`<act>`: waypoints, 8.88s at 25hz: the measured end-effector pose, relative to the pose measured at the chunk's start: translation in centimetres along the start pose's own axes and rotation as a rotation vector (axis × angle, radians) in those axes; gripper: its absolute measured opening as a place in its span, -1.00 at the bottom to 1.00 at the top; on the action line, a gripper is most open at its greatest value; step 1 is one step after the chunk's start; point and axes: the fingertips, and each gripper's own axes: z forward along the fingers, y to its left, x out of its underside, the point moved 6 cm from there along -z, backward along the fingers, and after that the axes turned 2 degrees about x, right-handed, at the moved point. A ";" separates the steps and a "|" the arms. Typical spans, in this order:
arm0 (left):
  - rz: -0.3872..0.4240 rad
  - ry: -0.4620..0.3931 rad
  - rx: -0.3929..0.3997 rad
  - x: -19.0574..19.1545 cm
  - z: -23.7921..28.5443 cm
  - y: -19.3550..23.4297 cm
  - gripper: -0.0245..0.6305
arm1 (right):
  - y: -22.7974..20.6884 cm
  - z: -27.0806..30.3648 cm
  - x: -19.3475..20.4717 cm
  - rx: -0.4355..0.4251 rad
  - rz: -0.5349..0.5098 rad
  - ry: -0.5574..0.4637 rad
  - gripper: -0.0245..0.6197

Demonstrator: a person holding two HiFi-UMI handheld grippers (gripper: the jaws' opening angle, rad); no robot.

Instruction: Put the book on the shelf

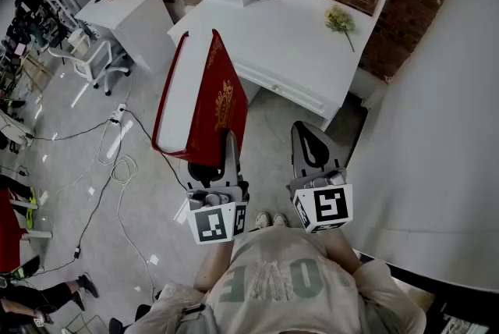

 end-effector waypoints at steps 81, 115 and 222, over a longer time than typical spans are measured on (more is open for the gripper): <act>-0.190 0.016 0.315 18.1 57.8 12.8 -0.18 | -18.4 52.9 4.9 0.295 0.010 0.026 -0.87; -0.024 -0.072 0.427 2.9 78.7 7.8 -0.18 | -19.1 52.4 4.4 0.388 0.078 0.113 -0.87; -0.087 0.023 0.689 18.1 63.0 7.3 -0.89 | -18.1 53.3 0.9 0.385 -0.083 -0.060 -0.87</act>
